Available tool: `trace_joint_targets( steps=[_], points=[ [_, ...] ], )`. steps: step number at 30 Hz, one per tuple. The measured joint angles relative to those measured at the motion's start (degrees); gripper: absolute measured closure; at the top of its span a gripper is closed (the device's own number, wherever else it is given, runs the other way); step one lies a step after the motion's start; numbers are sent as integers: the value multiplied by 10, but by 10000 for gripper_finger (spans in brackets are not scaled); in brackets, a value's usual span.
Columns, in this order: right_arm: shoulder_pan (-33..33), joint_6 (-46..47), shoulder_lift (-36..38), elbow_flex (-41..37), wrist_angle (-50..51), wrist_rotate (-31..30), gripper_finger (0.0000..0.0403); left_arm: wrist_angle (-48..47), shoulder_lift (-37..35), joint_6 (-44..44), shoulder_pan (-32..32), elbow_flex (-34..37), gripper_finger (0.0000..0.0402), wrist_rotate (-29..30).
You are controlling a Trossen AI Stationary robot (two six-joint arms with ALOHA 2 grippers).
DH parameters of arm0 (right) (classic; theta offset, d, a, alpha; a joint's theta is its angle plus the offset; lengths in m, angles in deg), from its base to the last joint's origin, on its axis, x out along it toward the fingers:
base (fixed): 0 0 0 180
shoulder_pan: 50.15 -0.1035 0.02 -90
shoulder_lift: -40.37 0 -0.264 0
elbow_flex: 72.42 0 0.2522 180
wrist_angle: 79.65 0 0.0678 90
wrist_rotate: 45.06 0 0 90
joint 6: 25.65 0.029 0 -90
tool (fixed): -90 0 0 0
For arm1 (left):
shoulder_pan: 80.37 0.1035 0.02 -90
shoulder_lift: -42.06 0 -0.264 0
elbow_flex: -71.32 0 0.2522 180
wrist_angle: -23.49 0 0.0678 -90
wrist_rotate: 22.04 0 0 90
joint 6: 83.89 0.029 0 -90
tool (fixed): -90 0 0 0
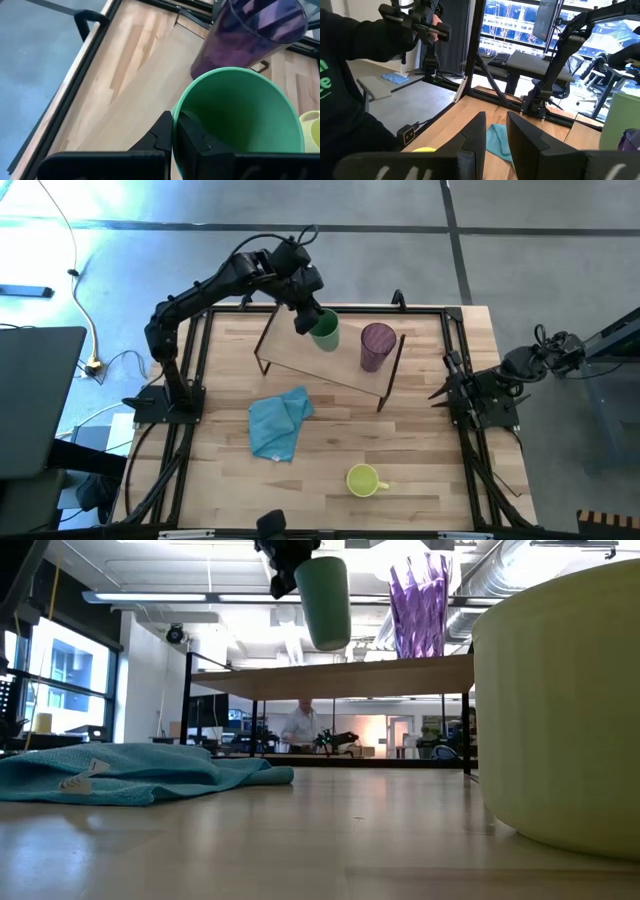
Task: Stack small to large cups/mugs on shelf
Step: Put the green cup on the shelf
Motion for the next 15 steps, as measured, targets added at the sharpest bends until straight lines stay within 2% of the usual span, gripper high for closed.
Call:
trace_joint_targets(
  steps=[15],
  points=[
    [0,-5,-4,0,-2,0,336,-15,12,-4,-16,0,401,27]
  ],
)
